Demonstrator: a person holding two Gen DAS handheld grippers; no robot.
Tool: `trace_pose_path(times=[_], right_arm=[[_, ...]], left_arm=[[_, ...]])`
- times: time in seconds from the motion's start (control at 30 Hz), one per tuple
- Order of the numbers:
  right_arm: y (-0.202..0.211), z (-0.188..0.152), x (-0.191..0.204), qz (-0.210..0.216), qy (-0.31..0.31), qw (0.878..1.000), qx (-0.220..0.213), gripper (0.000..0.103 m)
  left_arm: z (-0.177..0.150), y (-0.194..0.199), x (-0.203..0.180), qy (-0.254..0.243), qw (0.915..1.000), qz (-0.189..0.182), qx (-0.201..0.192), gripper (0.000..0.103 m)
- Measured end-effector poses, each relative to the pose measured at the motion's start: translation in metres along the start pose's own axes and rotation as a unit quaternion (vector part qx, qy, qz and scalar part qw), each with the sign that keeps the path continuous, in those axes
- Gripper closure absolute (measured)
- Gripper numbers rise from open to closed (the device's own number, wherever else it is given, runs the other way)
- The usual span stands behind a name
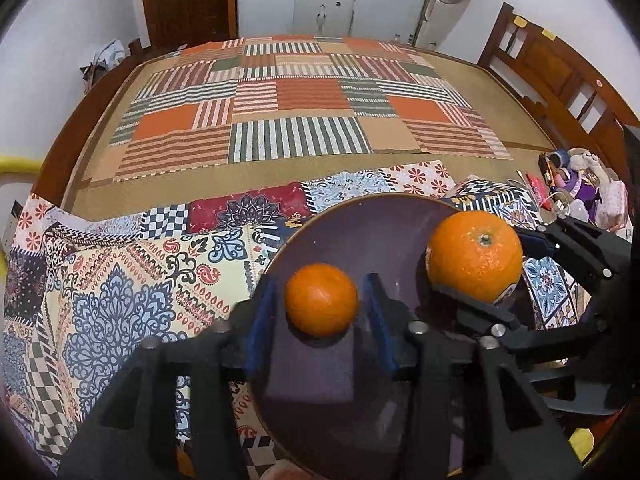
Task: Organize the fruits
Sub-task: 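Carry both oranges onto the purple plate and open both tools, then grasp the Dole orange with the left tool while the right tool grasps a yellow roll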
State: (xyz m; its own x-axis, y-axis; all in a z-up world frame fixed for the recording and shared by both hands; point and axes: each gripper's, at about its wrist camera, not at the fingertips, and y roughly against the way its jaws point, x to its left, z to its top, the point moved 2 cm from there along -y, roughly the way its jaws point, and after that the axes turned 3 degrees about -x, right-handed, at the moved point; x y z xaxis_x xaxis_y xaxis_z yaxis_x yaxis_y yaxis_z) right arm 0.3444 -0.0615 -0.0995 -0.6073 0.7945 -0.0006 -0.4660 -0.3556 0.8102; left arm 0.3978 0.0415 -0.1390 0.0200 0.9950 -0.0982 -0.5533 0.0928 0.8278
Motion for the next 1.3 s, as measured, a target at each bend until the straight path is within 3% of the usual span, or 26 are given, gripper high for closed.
trace_pose_path(times=[0.23, 0.33, 0.77, 1.0, 1.3], right_arm=[[0.008, -0.001, -0.001, 0.000, -0.007, 1.000, -0.011, 0.037], [0.022, 0.001, -0.002, -0.003, -0.009, 0.999, -0.030, 0.032], [0.100, -0.021, 0.009, -0.025, -0.003, 0.993, -0.119, 0.032], [0.126, -0.049, 0.005, -0.042, -0.017, 0.988, -0.145, 0.032], [0.127, -0.098, 0.002, -0.064, -0.029, 0.988, -0.135, 0.032]], left_arm=[[-0.001, 0.020, 0.000, -0.010, 0.9996, 0.011, -0.025, 0.049], [-0.002, 0.033, -0.001, -0.013, 0.9992, 0.011, -0.037, 0.049], [-0.027, 0.123, 0.009, -0.014, 0.9931, 0.016, -0.115, 0.049], [-0.057, 0.145, 0.030, 0.001, 0.9931, 0.022, -0.115, 0.049], [-0.103, 0.141, 0.051, 0.011, 0.9948, 0.038, -0.094, 0.049]])
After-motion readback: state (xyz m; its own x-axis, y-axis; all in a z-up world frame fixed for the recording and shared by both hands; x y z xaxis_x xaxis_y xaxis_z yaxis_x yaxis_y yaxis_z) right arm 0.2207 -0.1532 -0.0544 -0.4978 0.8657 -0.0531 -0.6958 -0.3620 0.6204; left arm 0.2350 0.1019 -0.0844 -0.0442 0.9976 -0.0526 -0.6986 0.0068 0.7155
